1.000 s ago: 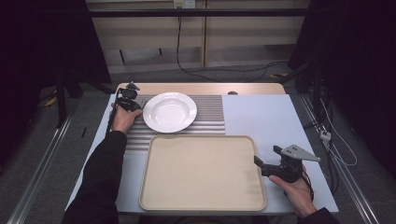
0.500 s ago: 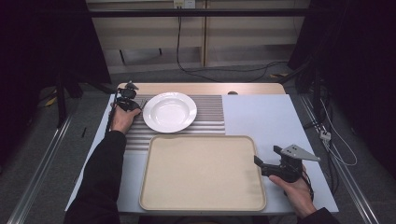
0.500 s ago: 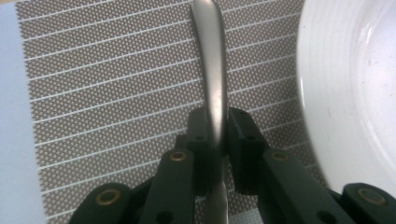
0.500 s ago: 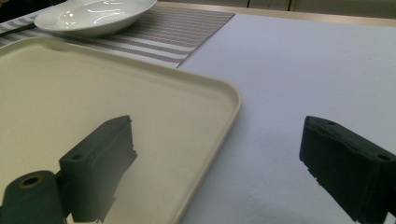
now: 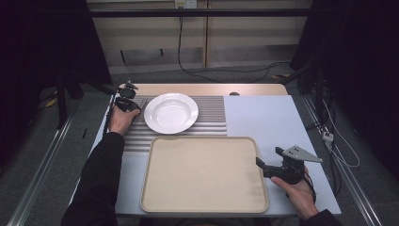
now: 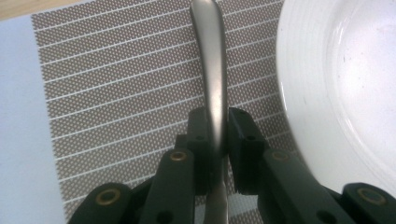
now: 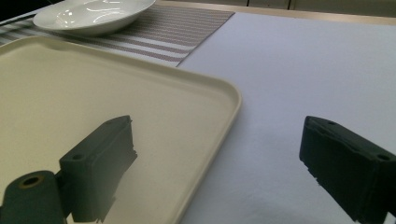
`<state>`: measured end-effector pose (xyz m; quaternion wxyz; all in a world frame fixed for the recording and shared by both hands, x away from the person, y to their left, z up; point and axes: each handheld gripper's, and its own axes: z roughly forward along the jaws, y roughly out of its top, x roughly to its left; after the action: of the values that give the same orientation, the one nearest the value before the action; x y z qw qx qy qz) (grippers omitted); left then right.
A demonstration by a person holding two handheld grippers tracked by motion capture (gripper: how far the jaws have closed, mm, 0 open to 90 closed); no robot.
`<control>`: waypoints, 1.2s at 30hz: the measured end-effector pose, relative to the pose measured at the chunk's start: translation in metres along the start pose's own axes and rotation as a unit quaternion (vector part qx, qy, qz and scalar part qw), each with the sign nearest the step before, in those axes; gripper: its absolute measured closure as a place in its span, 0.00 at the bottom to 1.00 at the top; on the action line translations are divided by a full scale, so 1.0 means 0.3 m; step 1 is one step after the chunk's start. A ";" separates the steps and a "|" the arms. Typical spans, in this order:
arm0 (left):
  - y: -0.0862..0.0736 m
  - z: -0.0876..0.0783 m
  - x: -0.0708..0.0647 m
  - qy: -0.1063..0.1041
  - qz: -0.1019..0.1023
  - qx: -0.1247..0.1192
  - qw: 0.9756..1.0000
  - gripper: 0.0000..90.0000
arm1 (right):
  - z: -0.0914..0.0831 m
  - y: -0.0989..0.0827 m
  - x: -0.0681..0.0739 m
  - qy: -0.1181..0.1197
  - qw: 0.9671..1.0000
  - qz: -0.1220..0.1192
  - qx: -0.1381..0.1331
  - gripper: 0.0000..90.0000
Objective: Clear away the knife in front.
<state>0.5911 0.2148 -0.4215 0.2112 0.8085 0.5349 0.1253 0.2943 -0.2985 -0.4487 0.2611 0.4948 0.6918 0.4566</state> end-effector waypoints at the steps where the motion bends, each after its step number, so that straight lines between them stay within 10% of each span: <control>1: -0.002 -0.006 0.002 -0.002 0.004 -0.002 1.000 0.89 | 0.000 0.000 0.000 0.000 1.000 0.000 0.000 0.11; 36: -0.106 -0.248 -0.139 -0.042 0.079 -0.045 0.995 0.89 | -0.004 0.003 0.005 -0.003 1.000 -0.007 -0.001 0.11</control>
<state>0.5168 0.2028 -0.3702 0.2593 0.8423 0.4538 0.1319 0.2931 -0.2974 -0.4471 0.2667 0.4910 0.6939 0.4543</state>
